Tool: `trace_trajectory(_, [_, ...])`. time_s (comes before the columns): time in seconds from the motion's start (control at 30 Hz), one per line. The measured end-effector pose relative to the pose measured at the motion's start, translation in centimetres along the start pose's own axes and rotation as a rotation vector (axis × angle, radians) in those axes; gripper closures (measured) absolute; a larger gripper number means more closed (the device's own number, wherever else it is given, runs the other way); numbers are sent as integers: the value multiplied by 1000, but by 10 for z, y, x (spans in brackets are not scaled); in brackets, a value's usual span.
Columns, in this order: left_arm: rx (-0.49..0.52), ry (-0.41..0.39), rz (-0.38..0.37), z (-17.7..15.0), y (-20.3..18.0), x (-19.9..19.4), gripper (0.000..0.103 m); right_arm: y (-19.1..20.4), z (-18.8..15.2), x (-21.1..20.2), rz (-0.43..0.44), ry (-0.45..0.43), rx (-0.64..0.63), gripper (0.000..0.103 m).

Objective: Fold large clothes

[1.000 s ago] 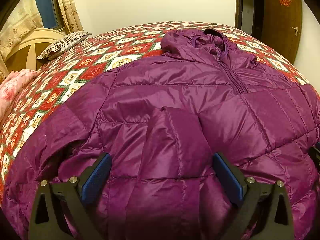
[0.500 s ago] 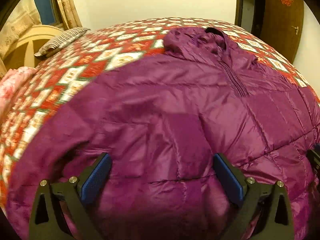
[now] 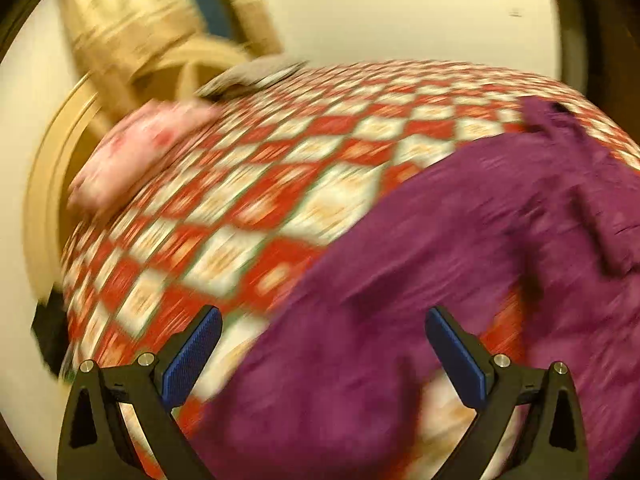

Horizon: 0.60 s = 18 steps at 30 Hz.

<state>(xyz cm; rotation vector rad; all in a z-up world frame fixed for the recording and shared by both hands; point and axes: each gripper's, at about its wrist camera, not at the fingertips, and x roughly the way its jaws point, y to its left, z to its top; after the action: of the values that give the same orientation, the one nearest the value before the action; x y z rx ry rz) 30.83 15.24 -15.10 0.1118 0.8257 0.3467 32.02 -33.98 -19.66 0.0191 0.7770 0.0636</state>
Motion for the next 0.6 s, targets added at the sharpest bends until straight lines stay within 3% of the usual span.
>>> trace_trajectory(0.17, [-77,95,35,-57,54,10,1,20,-3,-6,11,-23,-30,20])
trace_trajectory(0.3, [-166,145,-52,-84,63,16,1,29,-6,-14,26,-33,-17,20])
trace_trajectory(0.37, [-190,120,-70,-88,60,13,4,34,-9,-20,40,-41,-4,20])
trace_trajectory(0.5, [-135,74,-114,-72,48,1,94,43,-11,-29,39,-57,-22,20])
trace_trajectory(0.6, [-123,24,-104,-42,46,-16,95,40,-9,-34,29,-77,-15,20])
